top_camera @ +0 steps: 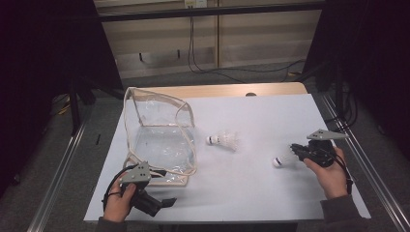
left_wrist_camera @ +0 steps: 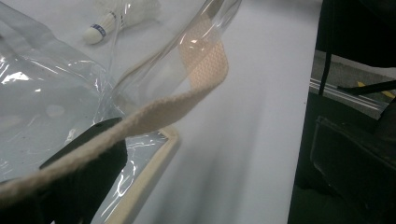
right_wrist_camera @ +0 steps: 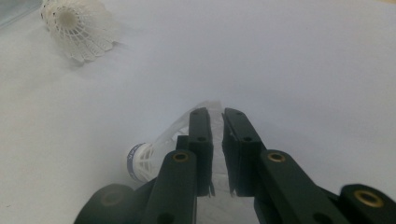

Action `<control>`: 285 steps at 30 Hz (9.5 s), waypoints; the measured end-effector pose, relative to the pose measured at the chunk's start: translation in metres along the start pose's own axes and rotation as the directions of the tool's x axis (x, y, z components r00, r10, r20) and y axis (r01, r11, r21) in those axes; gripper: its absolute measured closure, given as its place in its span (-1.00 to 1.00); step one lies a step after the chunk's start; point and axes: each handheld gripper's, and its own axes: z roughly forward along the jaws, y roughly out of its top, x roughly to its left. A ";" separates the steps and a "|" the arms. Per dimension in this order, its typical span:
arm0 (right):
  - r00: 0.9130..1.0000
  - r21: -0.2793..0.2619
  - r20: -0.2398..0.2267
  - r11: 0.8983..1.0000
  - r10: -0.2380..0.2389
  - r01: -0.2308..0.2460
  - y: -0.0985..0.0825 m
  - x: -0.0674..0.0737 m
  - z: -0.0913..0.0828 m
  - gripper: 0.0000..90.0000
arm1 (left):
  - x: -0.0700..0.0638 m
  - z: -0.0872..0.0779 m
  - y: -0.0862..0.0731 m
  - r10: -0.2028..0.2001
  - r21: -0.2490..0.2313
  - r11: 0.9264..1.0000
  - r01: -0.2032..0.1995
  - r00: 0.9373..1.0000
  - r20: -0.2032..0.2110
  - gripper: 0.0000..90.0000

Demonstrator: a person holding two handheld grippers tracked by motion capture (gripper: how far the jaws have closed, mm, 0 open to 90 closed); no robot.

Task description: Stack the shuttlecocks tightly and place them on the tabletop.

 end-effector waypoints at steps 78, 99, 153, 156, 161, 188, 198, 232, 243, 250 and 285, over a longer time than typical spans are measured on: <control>0.993 0.043 -0.057 0.994 0.108 -0.105 -0.004 -0.001 -0.001 -0.53 | 0.000 -0.001 0.001 0.010 0.007 1.000 -0.010 1.000 0.001 -0.92; 0.993 0.106 -0.107 0.993 0.056 -0.044 -0.005 0.000 0.000 0.28 | 0.000 0.000 0.001 0.009 0.003 1.000 -0.009 1.000 0.003 -0.92; 0.973 0.123 -0.229 0.992 -0.012 0.041 -0.004 0.013 0.005 0.97 | 0.000 0.000 0.001 0.004 -0.006 1.000 -0.004 1.000 -0.003 -0.92; 0.973 0.122 -0.231 0.992 -0.007 0.036 -0.005 0.013 0.006 1.00 | 0.000 0.000 0.001 0.005 -0.006 1.000 -0.005 1.000 -0.003 -0.92; 0.967 0.081 -0.254 0.997 0.022 -0.002 -0.004 0.013 0.006 1.00 | 0.000 0.000 0.001 0.006 -0.006 1.000 -0.006 1.000 -0.002 -0.92; 0.966 -0.009 -0.258 1.000 0.002 -0.004 0.010 0.026 0.017 1.00 | 0.000 0.000 0.000 0.004 -0.007 1.000 -0.004 1.000 -0.001 -0.91; 0.966 -0.038 -0.258 0.999 0.003 -0.014 0.015 0.028 0.021 1.00 | -0.002 -0.001 -0.001 0.008 -0.001 1.000 -0.008 1.000 -0.009 -0.91; 0.961 -0.066 -0.277 0.997 0.014 -0.033 0.024 0.042 0.034 1.00 | -0.003 -0.004 -0.003 0.006 -0.013 1.000 -0.006 1.000 -0.022 -0.91; 0.961 -0.074 -0.275 0.997 0.010 -0.032 0.027 0.048 0.038 1.00 | -0.004 -0.004 -0.003 0.003 -0.017 1.000 -0.004 1.000 -0.023 -0.91; 0.961 -0.077 -0.278 0.996 0.011 -0.033 0.028 0.051 0.043 1.00 | -0.003 -0.004 -0.003 0.009 -0.014 1.000 -0.010 1.000 -0.024 -0.91; 0.956 -0.064 -0.294 0.998 -0.019 0.000 0.036 0.059 0.060 1.00 | -0.002 -0.004 -0.003 0.012 -0.012 1.000 -0.012 1.000 -0.024 -0.91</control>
